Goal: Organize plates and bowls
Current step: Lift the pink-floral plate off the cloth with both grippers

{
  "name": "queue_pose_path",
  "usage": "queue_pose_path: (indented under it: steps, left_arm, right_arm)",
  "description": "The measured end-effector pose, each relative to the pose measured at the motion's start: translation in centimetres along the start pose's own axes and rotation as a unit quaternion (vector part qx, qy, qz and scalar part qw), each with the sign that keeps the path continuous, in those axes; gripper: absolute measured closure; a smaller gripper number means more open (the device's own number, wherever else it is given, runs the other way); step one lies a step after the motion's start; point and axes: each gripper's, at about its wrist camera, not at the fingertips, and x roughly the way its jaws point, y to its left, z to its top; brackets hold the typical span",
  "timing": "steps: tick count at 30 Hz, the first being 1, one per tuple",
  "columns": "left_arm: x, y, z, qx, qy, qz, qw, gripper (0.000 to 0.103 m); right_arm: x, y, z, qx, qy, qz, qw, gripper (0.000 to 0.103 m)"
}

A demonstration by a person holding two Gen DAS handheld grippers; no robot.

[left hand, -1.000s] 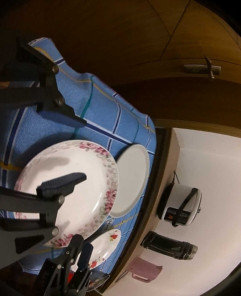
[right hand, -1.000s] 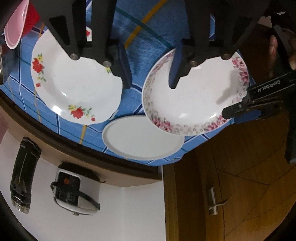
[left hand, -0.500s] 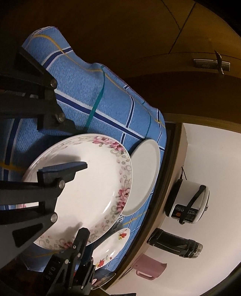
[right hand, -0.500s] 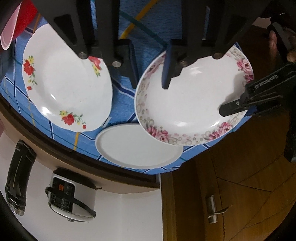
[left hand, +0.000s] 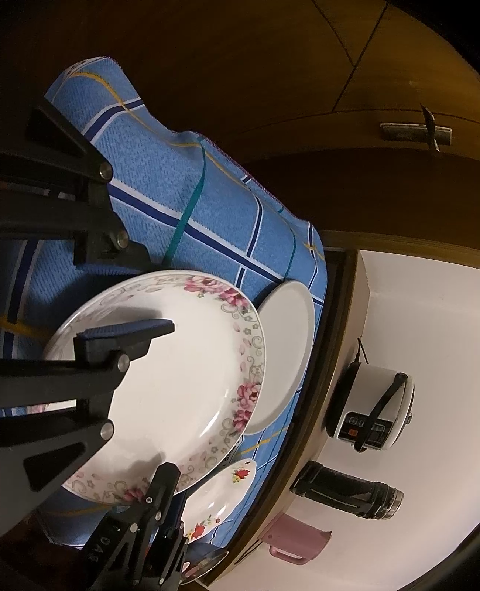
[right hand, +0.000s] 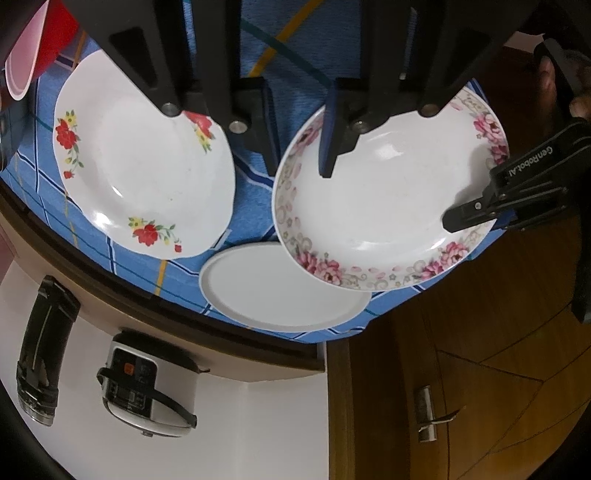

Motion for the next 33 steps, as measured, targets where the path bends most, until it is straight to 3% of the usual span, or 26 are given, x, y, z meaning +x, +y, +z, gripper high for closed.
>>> queue_pose_path:
  steps: [33]
  left_arm:
    - [-0.7,-1.1,2.4,0.005,-0.031,0.005,0.9995,0.079]
  right_arm:
    - [-1.5,-0.7,0.7,0.016,-0.043,-0.008,0.999,0.083]
